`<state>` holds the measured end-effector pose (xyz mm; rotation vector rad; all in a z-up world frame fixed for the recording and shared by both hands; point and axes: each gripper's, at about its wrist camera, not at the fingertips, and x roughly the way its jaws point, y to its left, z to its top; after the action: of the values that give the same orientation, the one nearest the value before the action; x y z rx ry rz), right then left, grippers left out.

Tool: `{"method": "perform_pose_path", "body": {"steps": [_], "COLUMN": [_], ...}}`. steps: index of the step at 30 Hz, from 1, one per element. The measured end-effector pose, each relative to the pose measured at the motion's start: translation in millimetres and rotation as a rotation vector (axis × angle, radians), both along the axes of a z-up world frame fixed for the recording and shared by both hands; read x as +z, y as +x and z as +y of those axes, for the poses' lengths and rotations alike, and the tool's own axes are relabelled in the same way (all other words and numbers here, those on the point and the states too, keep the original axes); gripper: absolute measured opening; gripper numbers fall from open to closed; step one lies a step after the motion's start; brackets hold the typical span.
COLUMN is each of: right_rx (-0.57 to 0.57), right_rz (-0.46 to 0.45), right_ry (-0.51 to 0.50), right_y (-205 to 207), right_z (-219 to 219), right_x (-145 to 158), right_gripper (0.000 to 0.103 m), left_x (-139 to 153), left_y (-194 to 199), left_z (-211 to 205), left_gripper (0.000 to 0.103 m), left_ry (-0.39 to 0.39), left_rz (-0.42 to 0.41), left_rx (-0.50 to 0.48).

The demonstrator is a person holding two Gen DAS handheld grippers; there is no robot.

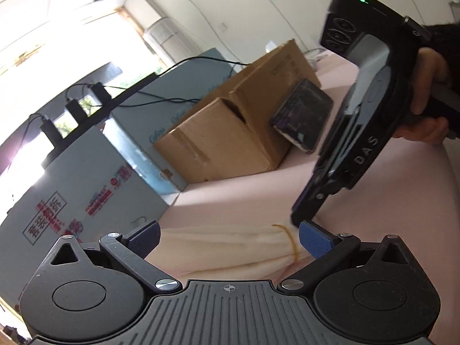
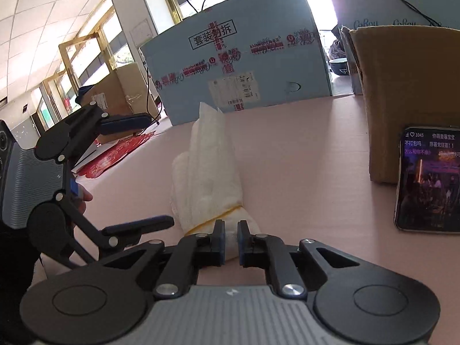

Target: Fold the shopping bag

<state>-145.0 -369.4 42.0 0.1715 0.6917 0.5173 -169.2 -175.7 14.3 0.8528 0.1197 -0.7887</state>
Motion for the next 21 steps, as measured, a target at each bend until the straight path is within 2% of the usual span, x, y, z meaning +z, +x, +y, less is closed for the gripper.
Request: {"method": "perform_pose_path", "body": {"steps": [2,5,8,10,17,19,21], "right_rx": [0.015,0.021,0.034,0.044,0.076,0.075,0.075], "right_rz": [-0.041,-0.126,-0.165,-0.176,-0.177,-0.17,-0.14], "right_ry": [-0.062,-0.166,-0.205,-0.219,-0.221,-0.203,-0.127], "right_y": [-6,-25,-34,-36,-46,-46,-41], "right_z": [9,21,23,25,24,22,12], "right_x": [1,-1,-3,-4,-8,-7,-3], "right_gripper": [0.01,0.01,0.011,0.011,0.011,0.011,0.011], "left_x": [-10,-11,-15,-16,-13,-12,-15], "left_y": [5,8,4,10,43,42,33], "left_z": [-12,-20,-30,-30,-12,-8,-10], "left_gripper": [0.103,0.103,0.103,0.103,0.103,0.103,0.103], "left_ry": [0.063,0.088,0.162,0.18,0.095,0.072,0.09], "left_rz": [-0.034,-0.022,-0.09,-0.11,-0.021,-0.013,-0.05], "left_rx": [0.044,0.104,0.15,0.181,0.211,0.198,0.172]}}
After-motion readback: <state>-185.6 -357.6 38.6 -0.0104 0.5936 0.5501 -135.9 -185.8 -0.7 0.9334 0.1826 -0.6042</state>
